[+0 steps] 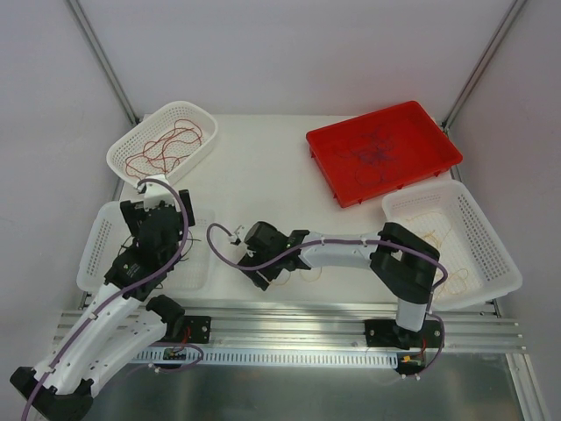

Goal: Untangle the cables

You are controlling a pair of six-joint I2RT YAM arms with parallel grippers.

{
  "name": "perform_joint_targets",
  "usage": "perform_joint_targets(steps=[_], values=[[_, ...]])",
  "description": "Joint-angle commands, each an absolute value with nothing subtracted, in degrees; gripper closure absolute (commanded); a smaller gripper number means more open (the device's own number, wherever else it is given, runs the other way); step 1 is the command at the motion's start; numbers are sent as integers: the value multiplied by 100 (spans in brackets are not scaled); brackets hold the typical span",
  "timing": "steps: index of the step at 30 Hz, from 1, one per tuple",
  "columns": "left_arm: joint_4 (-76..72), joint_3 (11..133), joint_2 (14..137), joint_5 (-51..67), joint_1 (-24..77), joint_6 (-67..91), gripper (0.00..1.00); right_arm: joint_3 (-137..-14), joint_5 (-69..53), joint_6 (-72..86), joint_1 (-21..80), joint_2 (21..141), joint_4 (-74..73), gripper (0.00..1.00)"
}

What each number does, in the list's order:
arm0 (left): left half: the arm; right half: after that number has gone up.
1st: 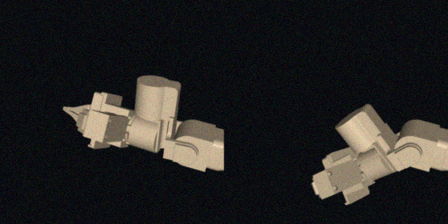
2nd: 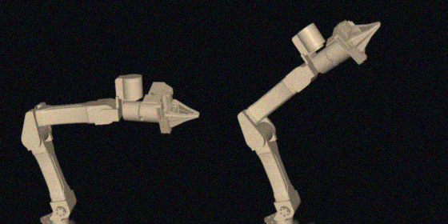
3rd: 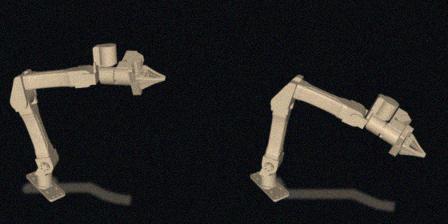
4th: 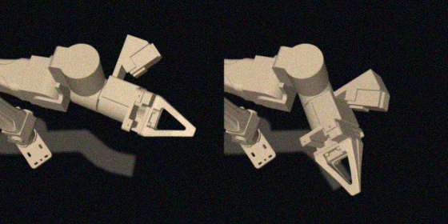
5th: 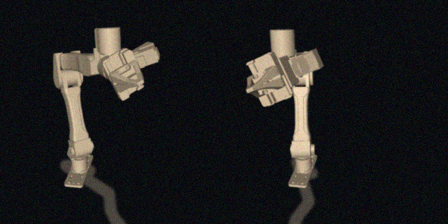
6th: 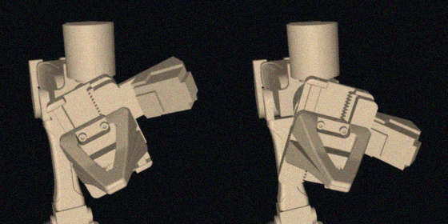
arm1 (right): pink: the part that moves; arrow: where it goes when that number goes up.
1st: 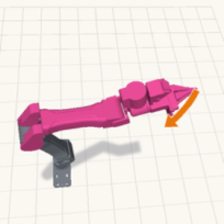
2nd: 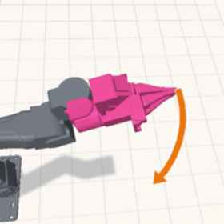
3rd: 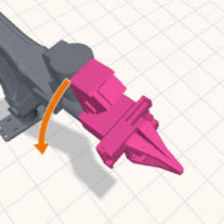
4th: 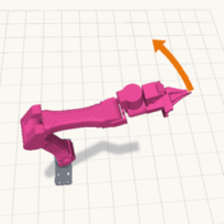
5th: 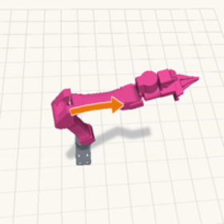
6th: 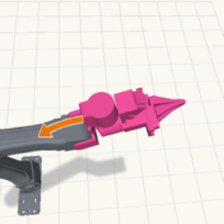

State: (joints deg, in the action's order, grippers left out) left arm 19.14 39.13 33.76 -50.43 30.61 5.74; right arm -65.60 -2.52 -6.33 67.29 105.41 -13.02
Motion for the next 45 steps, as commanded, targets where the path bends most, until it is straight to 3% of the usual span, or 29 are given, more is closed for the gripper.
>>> perform_joint_targets(steps=[1,3,4,7,14,22,33,45], values=[[1775,3876,3375,-5036,2980,686,1,-6645,191,-721,6741,10723,-1529,38],[1775,3876,3410,-5010,2971,694,1,-6575,482,-747,6724,10670,-1643,56],[1775,3876,3410,-4992,2962,686,1,-6539,579,-756,6715,10626,-1678,72],[1775,3876,3419,-4957,2953,686,1,-6346,922,-765,6610,10354,-1775,99],[1775,3867,3463,-4869,2927,686,1,-6073,1475,-931,6223,9090,-2222,99],[1775,3885,3481,-4816,2909,686,1,-6906,2434,-1502,5670,7621,-3216,99],[1775,3867,3472,-4790,2900,677,1,-8077,3788,-2215,3851,6084,-3779,99],[1775,3867,3472,-4694,2883,694,1,-5820,3428,-1012,872,4861,-2207,99]])
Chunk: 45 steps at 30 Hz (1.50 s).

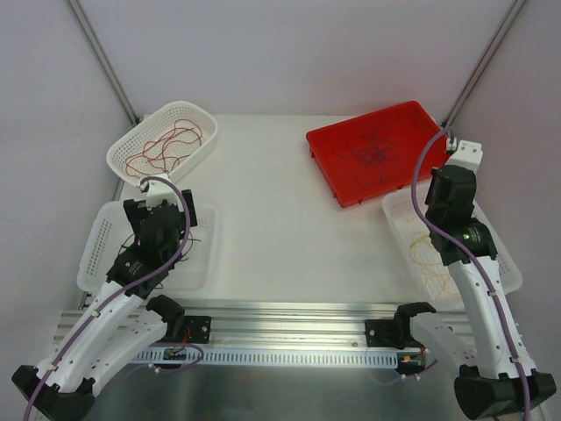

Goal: Untangle the cables

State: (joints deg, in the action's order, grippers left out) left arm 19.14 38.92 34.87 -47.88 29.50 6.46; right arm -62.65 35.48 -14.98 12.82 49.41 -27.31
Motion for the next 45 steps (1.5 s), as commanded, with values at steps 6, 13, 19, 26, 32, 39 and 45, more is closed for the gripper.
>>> perform_joint_targets(steps=[6,13,19,26,32,39,45], values=[[1767,3867,3428,-4658,2883,703,1,-5133,3515,-28,18,4912,-2073,99],[1775,3867,3349,-4632,2883,712,1,-5229,3710,702,-685,5168,-2786,87],[1775,3850,3340,-4614,2883,721,1,-5528,3569,800,-800,5221,-3181,10],[1775,3885,3174,-4334,2883,826,1,-5985,3129,721,-800,4896,-3577,1],[1942,4130,2665,-3894,2883,879,1,-6511,2813,615,-791,4536,-3928,3],[2759,4965,1829,-2938,2883,800,1,-6881,2707,335,-651,3694,-4192,3],[3541,5712,1284,-1882,2883,712,1,-7216,2873,-307,-73,2946,-4350,3]])
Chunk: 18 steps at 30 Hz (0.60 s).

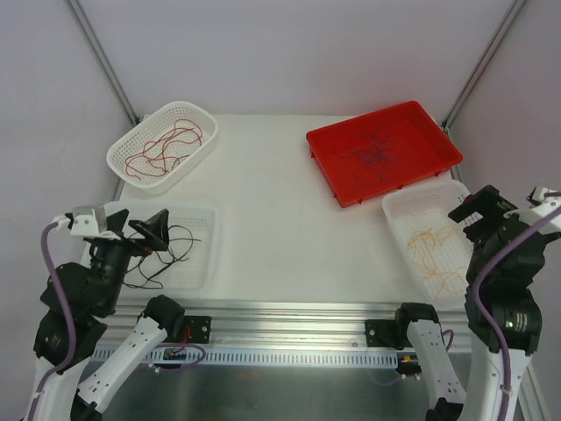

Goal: Untangle the cables

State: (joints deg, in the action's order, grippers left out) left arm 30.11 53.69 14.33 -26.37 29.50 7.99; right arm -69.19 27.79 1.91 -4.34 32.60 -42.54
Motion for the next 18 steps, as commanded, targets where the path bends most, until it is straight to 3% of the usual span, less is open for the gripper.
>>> perform_joint_targets(steps=[1,9,18], values=[[3646,5791,1161,-1750,2883,721,1,-7225,2874,-421,-9,2701,-4351,3],[5104,6187,379,-1793,2874,756,1,-6531,2892,-1431,931,986,-4122,3],[6037,6398,-623,-2389,2874,1194,1,-6398,2347,-1968,1090,-182,-4754,3]])
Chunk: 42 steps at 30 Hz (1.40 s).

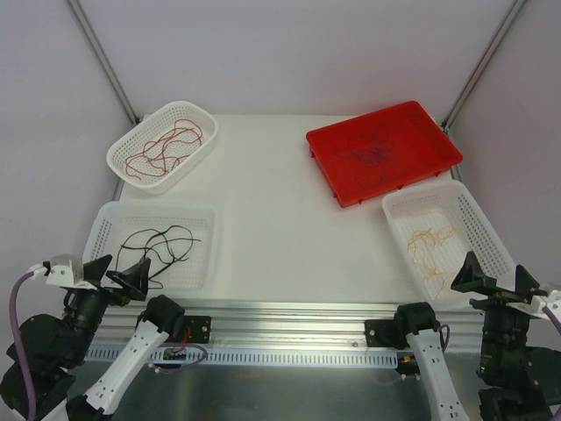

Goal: Untangle the cables

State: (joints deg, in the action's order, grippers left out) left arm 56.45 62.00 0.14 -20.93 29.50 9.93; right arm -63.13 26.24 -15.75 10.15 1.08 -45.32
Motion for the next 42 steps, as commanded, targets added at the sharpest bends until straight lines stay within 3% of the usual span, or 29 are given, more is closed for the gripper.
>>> perform_joint_targets(steps=[1,14,42], values=[[6125,6503,-746,-2452,2883,1239,1,-6416,2381,-1986,1090,-254,-4816,3],[6926,7093,-923,-2698,2874,1547,1,-6389,2794,-2127,1160,-1010,-5537,3],[6917,7075,-941,-3023,2883,1573,1,-6601,3103,-2083,1336,-1063,-6073,3]])
